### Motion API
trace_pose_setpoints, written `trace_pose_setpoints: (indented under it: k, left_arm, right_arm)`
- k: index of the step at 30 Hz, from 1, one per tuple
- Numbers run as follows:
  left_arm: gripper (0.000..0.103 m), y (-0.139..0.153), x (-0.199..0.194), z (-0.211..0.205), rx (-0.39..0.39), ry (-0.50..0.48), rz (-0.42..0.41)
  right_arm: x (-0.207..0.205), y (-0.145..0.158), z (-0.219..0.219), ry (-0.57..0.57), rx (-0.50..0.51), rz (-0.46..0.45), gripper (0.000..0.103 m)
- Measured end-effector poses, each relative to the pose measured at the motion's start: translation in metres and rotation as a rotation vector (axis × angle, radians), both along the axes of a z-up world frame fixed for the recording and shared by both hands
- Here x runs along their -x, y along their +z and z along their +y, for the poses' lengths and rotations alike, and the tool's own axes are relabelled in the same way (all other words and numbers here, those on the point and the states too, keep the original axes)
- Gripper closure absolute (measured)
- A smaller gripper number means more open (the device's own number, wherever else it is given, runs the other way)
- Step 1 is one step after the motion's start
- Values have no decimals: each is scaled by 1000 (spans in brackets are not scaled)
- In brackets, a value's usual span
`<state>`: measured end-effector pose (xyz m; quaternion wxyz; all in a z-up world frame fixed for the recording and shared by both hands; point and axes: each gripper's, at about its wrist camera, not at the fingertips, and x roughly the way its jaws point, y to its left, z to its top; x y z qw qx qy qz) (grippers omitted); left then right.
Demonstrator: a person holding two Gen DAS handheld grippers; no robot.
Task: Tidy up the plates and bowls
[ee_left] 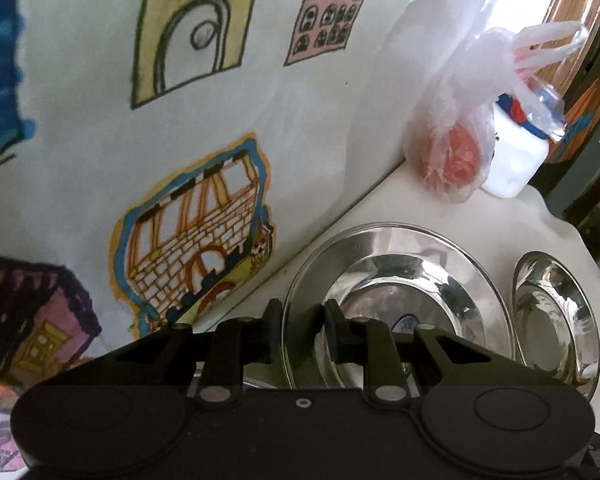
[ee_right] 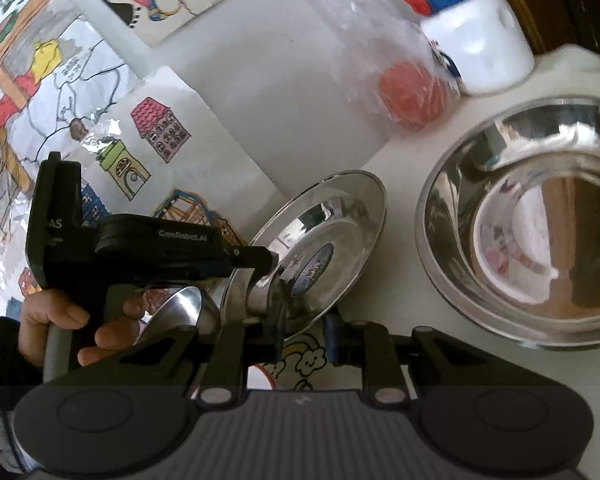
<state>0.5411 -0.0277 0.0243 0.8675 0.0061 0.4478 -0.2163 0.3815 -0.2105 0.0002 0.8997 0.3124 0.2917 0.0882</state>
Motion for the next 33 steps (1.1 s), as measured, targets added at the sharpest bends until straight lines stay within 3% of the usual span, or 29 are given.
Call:
trace_pose_setpoints:
  k: [18,33]
  left_arm:
    - [79,41,39,2,100,19,-162]
    - [79,50,68,-52,162,-18,-180]
  right_arm:
    - [29,27,0,-56,114,-156,80]
    - [68,43,-37,-175,201,-233,80]
